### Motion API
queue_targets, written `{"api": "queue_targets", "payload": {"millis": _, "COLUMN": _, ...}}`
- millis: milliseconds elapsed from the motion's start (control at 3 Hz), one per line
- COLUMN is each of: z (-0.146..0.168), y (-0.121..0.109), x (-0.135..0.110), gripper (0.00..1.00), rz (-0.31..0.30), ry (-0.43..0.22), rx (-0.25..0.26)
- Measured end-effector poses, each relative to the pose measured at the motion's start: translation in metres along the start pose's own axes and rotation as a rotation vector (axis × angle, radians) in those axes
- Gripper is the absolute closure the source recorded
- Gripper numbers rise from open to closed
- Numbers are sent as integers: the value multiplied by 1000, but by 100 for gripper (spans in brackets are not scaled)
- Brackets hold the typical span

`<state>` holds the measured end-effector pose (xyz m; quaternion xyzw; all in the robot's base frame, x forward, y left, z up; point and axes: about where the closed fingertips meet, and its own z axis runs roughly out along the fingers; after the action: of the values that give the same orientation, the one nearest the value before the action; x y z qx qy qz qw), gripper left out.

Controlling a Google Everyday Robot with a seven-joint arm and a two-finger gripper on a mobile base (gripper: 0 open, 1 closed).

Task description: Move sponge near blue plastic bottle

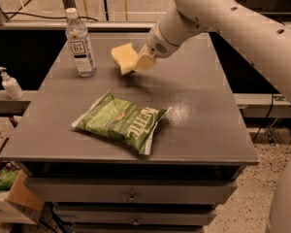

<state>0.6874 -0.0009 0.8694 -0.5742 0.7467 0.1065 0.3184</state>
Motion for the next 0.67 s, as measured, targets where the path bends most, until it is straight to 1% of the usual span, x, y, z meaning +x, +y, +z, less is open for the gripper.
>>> {"api": "queue_targets", "payload": {"millis": 333, "z": 13, "y": -6, "x": -7, "gripper": 100, "rz": 5, "ry": 8, "rx": 12}}
{"api": "queue_targets", "payload": {"millis": 667, "z": 28, "y": -1, "x": -11, "gripper": 100, "rz": 13, "ry": 9, "rx": 1}}
